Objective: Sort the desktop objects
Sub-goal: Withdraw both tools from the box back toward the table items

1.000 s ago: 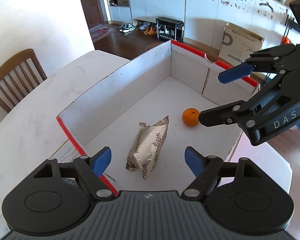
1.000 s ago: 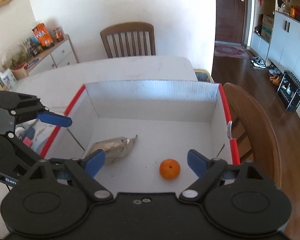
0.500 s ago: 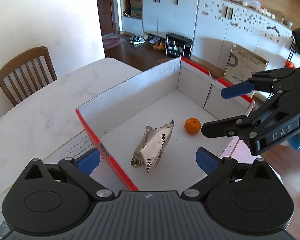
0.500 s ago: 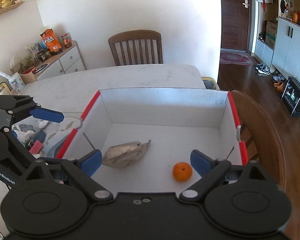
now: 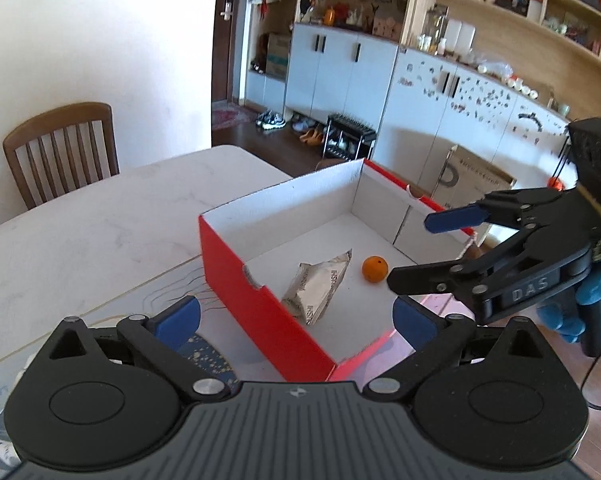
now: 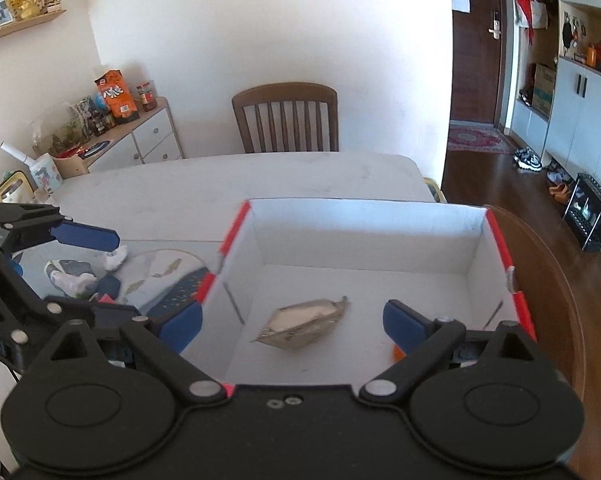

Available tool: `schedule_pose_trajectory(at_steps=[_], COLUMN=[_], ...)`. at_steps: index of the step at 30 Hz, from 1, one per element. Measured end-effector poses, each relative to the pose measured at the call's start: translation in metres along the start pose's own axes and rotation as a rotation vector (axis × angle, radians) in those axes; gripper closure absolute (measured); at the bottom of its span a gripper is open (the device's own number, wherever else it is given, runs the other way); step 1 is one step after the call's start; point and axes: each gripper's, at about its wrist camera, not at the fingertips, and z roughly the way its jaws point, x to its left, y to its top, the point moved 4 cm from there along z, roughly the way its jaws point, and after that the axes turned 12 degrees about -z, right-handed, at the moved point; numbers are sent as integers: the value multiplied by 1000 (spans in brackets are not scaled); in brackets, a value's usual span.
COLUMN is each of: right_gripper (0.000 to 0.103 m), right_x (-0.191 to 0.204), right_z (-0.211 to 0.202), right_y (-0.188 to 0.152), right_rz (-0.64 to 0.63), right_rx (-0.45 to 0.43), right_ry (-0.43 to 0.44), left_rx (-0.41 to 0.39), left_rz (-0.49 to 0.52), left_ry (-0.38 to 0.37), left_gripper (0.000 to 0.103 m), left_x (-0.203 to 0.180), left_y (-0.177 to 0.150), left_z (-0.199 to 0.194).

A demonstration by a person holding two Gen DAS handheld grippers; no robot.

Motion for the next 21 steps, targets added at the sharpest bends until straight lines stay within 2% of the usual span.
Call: schedule_pose_trajectory(at_steps=[7,21], right_gripper=[6,6], right_x=[39,116], right_z=[-4,-21], right_y=[3,8], right_rz=[28,9], right_rx=[-16,-47], right_ry=[15,6], left_rx=[-63,-97], left_rz=[-23,-66], left_ry=[16,27], left_gripper=[0,0], left_x=[21,61], left_y=[-15,-53], left_z=[-44,-100])
